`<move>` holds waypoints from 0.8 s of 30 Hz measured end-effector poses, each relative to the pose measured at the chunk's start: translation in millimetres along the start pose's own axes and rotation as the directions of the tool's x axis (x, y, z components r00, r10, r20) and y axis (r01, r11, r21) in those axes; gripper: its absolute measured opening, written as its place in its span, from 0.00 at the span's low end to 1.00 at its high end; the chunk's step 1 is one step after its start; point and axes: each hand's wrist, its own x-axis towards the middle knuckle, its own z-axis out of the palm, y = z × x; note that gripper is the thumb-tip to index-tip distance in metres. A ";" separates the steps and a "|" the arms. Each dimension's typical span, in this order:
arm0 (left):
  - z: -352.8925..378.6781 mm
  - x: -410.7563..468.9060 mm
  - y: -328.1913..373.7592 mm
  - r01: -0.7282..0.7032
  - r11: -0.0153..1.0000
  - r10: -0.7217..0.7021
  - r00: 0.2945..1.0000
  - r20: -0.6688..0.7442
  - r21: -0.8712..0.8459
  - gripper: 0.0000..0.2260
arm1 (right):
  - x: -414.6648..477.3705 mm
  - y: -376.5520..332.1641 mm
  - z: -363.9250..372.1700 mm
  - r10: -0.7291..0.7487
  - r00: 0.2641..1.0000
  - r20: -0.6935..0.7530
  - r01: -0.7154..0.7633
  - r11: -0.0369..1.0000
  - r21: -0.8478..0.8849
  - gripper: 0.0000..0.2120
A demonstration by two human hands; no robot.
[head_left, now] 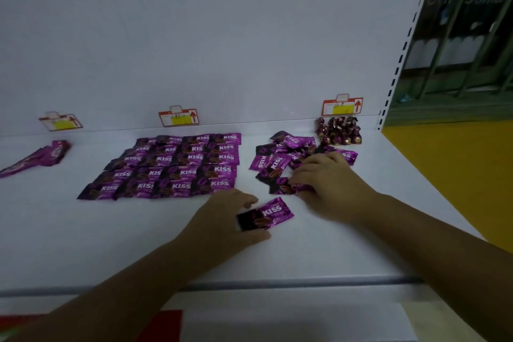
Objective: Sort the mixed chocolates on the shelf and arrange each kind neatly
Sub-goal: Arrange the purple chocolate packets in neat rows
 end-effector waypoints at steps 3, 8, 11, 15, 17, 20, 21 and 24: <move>2.7 4.5 1.0 0.001 0.998 -0.002 1.000 0.013 0.066 0.23 | 2.6 1.8 -3.4 -0.024 0.999 -0.029 0.024 1.000 0.010 0.10; -1.5 4.8 -0.4 -0.048 0.994 0.047 0.999 0.013 0.097 0.27 | -0.5 -5.0 -8.0 -0.063 0.998 -0.030 0.063 0.998 0.021 0.14; -6.8 4.5 -2.7 -0.136 0.983 0.133 0.991 0.034 0.126 0.28 | -3.7 -12.9 -11.5 -0.083 0.995 -0.050 0.085 0.996 0.037 0.14; -19.8 7.6 -17.0 -0.259 0.954 0.241 0.962 0.129 0.153 0.25 | -10.1 -25.2 -15.3 -0.063 0.998 0.004 0.062 0.988 0.139 0.12; -26.6 5.7 -29.8 -0.306 0.940 0.285 0.947 0.146 0.152 0.25 | -12.0 -33.7 -17.4 -0.021 1.000 0.019 0.017 0.982 0.190 0.14; -38.2 -3.3 -52.0 -0.323 0.937 0.303 0.941 0.151 0.135 0.20 | -10.6 -44.0 -19.8 0.043 0.999 0.011 -0.044 0.976 0.215 0.14; -42.3 -7.2 -61.5 -0.323 0.936 0.302 0.941 0.150 0.138 0.18 | -8.4 -49.2 -19.9 0.057 0.998 0.004 -0.057 0.972 0.229 0.14; -58.0 -20.7 -101.2 -0.301 0.937 0.278 0.949 0.147 0.176 0.16 | 6.7 -72.8 -17.3 0.037 0.998 -0.045 -0.026 0.975 0.221 0.15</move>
